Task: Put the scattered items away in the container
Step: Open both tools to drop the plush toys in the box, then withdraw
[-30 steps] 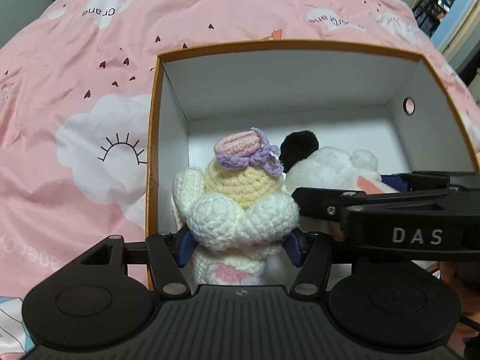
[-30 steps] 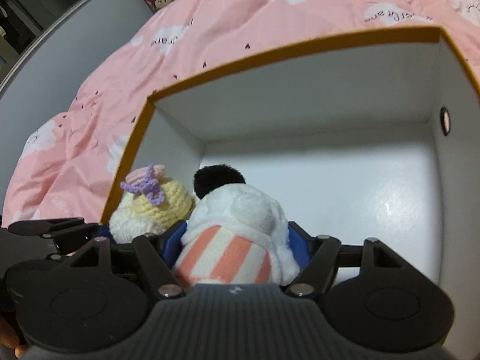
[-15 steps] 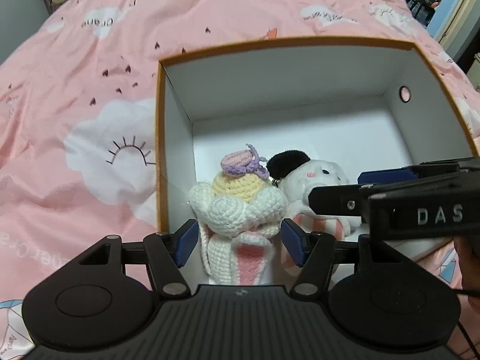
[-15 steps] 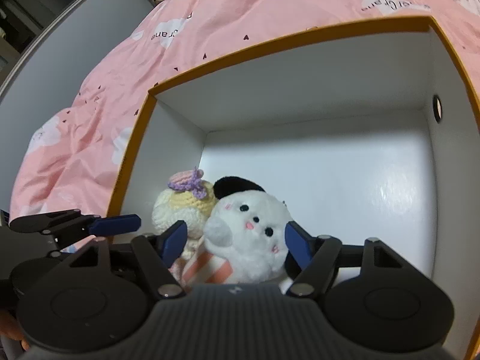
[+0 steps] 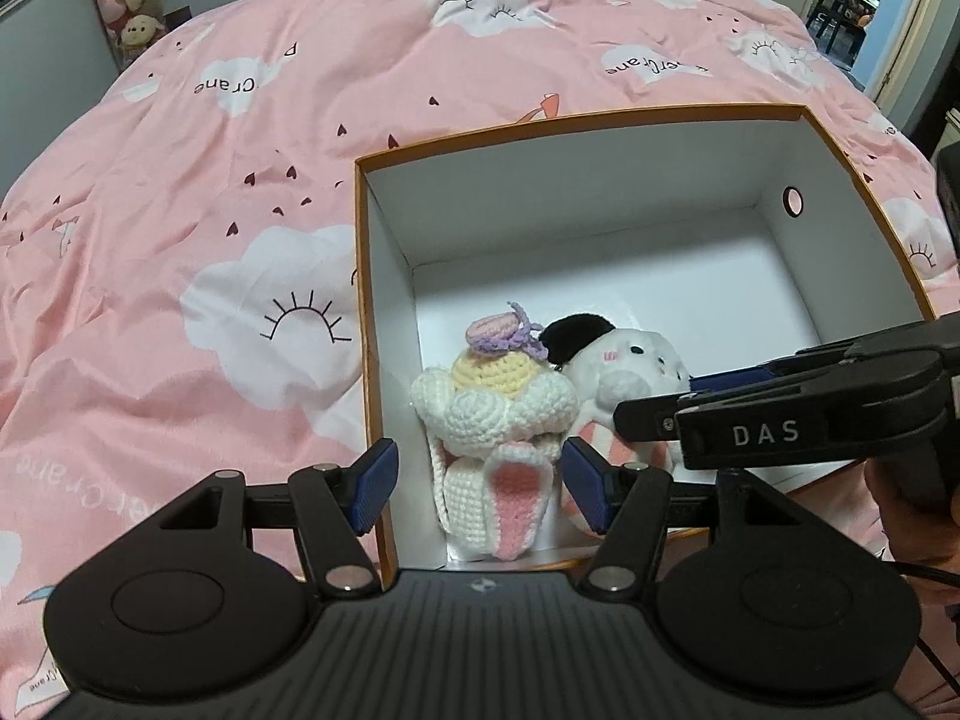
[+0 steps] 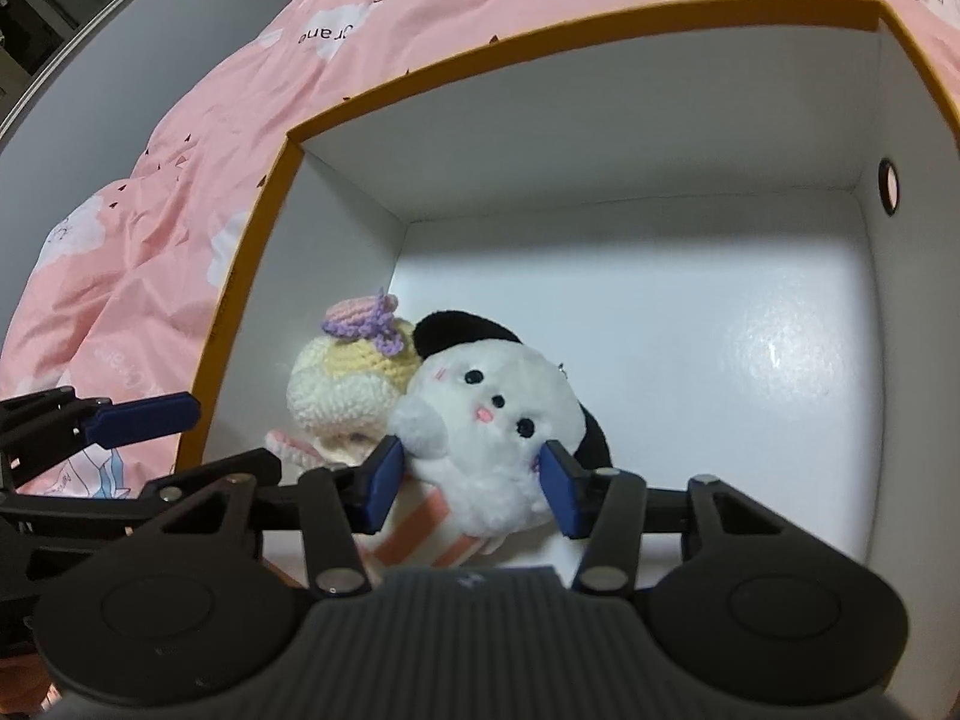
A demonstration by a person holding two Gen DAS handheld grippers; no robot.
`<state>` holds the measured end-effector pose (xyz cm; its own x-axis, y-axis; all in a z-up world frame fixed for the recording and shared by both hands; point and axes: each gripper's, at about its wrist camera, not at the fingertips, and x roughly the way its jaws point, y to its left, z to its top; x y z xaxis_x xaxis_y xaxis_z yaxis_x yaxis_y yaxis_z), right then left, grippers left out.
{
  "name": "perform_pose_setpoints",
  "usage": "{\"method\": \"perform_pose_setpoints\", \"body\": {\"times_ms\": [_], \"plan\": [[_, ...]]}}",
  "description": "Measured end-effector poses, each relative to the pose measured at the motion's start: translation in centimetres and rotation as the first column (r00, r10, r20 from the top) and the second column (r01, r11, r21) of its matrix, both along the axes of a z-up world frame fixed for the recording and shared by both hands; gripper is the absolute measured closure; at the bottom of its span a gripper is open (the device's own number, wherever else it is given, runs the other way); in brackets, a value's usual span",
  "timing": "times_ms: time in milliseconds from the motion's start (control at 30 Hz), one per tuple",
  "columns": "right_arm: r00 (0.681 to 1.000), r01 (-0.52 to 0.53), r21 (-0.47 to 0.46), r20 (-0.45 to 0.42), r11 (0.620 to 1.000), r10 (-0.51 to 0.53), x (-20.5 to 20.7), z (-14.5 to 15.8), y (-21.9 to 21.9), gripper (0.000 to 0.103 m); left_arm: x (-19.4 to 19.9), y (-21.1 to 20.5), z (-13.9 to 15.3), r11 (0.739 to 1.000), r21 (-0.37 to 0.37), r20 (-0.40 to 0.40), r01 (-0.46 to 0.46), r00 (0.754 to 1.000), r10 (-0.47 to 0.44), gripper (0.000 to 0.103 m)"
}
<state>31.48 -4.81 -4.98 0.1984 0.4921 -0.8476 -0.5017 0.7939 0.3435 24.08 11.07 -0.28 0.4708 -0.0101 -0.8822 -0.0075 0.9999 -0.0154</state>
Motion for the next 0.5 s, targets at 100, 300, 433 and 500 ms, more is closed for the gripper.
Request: {"method": "perform_pose_setpoints", "body": {"times_ms": [100,300,433,500], "plan": [[0.997,-0.009,0.001,0.079,1.000,0.009,-0.9,1.5,-0.6,0.048,-0.6,-0.2,0.8,1.000,-0.007,0.029,0.001,1.000,-0.001,0.031],[0.981,-0.020,0.027,0.193,0.999,0.015,-3.4,5.5,-3.0,0.047,-2.7,-1.1,3.5,1.000,0.003,0.096,0.012,0.995,-0.013,0.031],[0.962,-0.023,0.071,0.274,0.997,0.003,-6.3,8.3,-5.9,0.047,-5.2,-2.2,6.1,0.999,-0.002,0.166,0.037,0.985,-0.036,0.031],[0.956,-0.033,0.103,0.295,0.994,0.001,-7.9,9.5,-7.2,0.047,-6.7,-2.6,7.3,0.999,-0.018,0.194,0.044,0.980,-0.040,0.031]]}}
